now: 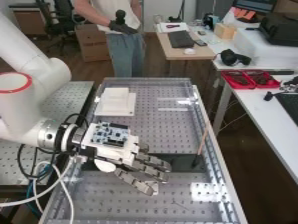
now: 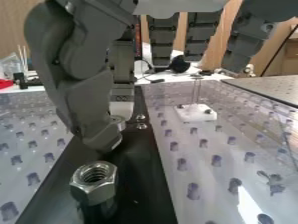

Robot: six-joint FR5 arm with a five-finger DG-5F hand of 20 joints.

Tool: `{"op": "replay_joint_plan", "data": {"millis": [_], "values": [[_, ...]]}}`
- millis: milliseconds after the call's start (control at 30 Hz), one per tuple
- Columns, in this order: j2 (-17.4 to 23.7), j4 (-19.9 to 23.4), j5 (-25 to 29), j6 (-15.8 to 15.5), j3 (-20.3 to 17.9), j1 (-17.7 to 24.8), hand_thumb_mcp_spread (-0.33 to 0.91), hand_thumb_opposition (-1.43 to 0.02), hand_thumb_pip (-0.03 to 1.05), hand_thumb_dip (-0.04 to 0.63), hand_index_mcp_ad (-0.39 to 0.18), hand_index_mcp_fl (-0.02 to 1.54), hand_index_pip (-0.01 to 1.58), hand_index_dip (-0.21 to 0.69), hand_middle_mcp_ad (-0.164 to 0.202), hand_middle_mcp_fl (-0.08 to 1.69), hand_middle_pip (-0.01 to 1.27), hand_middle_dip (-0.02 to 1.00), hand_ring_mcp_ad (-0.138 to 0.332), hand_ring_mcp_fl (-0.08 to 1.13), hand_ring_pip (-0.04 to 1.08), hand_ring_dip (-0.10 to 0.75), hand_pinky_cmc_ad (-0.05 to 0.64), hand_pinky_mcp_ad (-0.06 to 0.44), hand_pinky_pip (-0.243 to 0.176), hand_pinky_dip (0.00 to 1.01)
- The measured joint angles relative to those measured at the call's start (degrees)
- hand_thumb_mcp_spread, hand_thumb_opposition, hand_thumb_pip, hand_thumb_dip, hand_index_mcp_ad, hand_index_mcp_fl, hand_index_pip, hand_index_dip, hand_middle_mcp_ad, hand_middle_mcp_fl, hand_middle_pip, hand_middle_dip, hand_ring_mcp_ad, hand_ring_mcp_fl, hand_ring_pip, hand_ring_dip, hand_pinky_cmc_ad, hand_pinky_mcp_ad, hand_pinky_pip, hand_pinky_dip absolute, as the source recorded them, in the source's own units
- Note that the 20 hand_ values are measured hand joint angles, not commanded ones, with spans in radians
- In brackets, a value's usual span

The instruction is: Grab the bearing and place it in the white container

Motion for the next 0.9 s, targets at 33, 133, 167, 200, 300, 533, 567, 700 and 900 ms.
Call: {"op": "replay_joint_plan", "data": {"millis": [33,133,167,200,300,533,567,700,900], "values": [[0.0,0.1,0.0,0.0,0.0,0.0,0.46,-0.91,0.61,0.3,-0.143,0.1,1.51,0.218,0.065,0.0,0.13,0.15,0.127,0.0,0.09,0.087,0.387,0.293,-0.089,0.18],[0.0,0.6,-0.1,0.0,-0.1,0.0,0.46,-0.91,0.6,0.3,-0.14,0.11,1.51,0.218,0.065,0.0,0.13,0.15,0.127,0.0,0.09,0.087,0.387,0.297,-0.089,0.18],[0.0,0.6,-0.1,0.0,-0.1,0.0,0.46,-0.91,0.6,0.3,-0.14,0.13,1.51,0.206,0.065,0.0,0.13,0.15,0.127,0.0,0.09,0.087,0.387,0.297,-0.089,0.18],[-0.1,0.8,-0.1,0.0,-0.1,0.1,0.46,-0.93,0.6,0.3,-0.138,0.16,1.5,0.202,0.065,0.0,0.13,0.15,0.127,0.0,0.09,0.087,0.387,0.297,-0.089,0.18],[-0.4,1.0,0.0,0.1,0.1,0.3,0.47,-0.95,0.6,0.309,-0.136,0.2,1.5,0.202,0.065,0.0,0.13,0.15,0.127,0.0,0.09,0.087,0.387,0.295,-0.089,0.18],[-0.8,1.3,-0.3,0.0,0.4,0.2,0.46,-0.93,0.58,0.319,-0.113,0.24,1.5,0.204,0.065,0.0,0.13,0.15,0.127,0.0,0.09,0.087,0.384,0.295,-0.087,0.18],[-0.8,1.2,-0.4,0.0,0.4,0.1,0.46,-0.93,0.58,0.314,-0.113,0.24,1.5,0.204,0.065,0.0,0.13,0.15,0.127,0.0,0.09,0.087,0.384,0.295,-0.091,0.18],[-0.2,0.9,-0.8,-0.3,0.4,-0.1,0.46,-0.97,0.58,0.281,-0.119,0.27,1.49,0.202,0.065,0.0,0.13,0.16,0.127,0.0,0.09,0.087,0.384,0.295,-0.073,0.18],[1.4,0.5,-1.0,-0.4,0.3,0.0,0.47,-0.98,0.53,0.281,-0.115,0.31,1.49,0.202,0.068,0.0,0.13,0.16,0.127,0.0,0.09,0.087,0.38,0.295,-0.073,0.18]]}}
